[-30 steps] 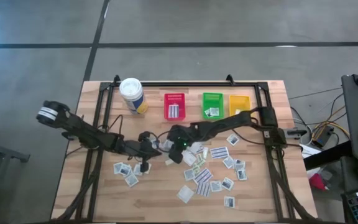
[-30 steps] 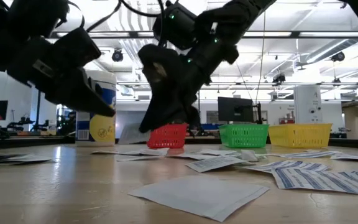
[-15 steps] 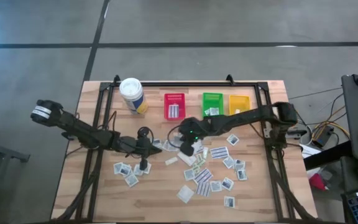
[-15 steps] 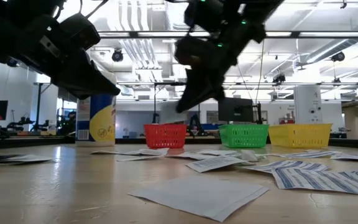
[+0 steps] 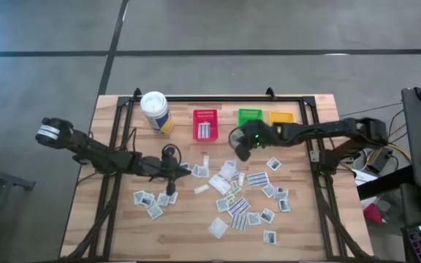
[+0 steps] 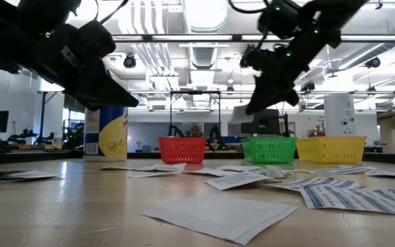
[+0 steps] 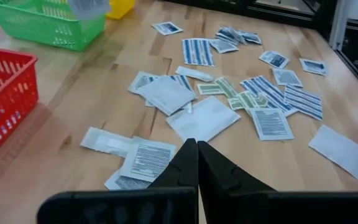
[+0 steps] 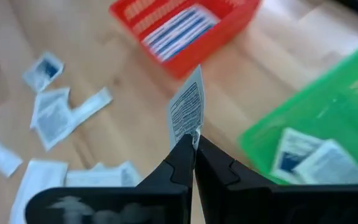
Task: Pick & Place First Aid Supplies
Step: Put the alcohol pad in the green bin
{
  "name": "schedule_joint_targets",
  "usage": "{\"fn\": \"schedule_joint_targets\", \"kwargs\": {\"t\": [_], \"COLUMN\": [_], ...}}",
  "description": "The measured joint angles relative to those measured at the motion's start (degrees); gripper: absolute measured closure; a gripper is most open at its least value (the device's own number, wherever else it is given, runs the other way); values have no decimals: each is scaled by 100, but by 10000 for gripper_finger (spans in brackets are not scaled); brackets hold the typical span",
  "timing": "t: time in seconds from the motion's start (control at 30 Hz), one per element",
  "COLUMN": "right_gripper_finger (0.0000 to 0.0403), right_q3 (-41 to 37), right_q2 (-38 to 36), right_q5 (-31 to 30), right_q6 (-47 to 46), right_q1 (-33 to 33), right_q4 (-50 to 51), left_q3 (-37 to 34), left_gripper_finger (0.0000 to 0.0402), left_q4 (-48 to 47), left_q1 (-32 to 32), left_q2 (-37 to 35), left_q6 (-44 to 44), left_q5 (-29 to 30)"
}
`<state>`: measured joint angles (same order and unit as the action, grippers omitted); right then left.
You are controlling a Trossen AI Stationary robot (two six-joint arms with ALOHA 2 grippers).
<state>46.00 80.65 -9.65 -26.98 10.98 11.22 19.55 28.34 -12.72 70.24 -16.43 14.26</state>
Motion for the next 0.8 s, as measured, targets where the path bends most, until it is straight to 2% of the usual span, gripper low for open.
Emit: {"fn": "schedule_joint_targets", "kwargs": {"t": [0.33,0.6,0.8], "right_gripper_finger": [394,394,394], "right_q3": [-689,-984,-1008], "right_q2": [-837,-654,-254], "right_q5": [-11,64,121], "right_q6": [144,23,-174], "right_q1": [1067,1688,1710], "right_q4": [-412,-413,-430], "left_q3": [2,2,2], "left_gripper_finger": [401,401,401], "left_q4": [28,37,35], "left_q1": [364,623,635], "left_q2": [0,0,0], "left_q6": [6,12,15], "left_q5": [-13,-21,-23]}}
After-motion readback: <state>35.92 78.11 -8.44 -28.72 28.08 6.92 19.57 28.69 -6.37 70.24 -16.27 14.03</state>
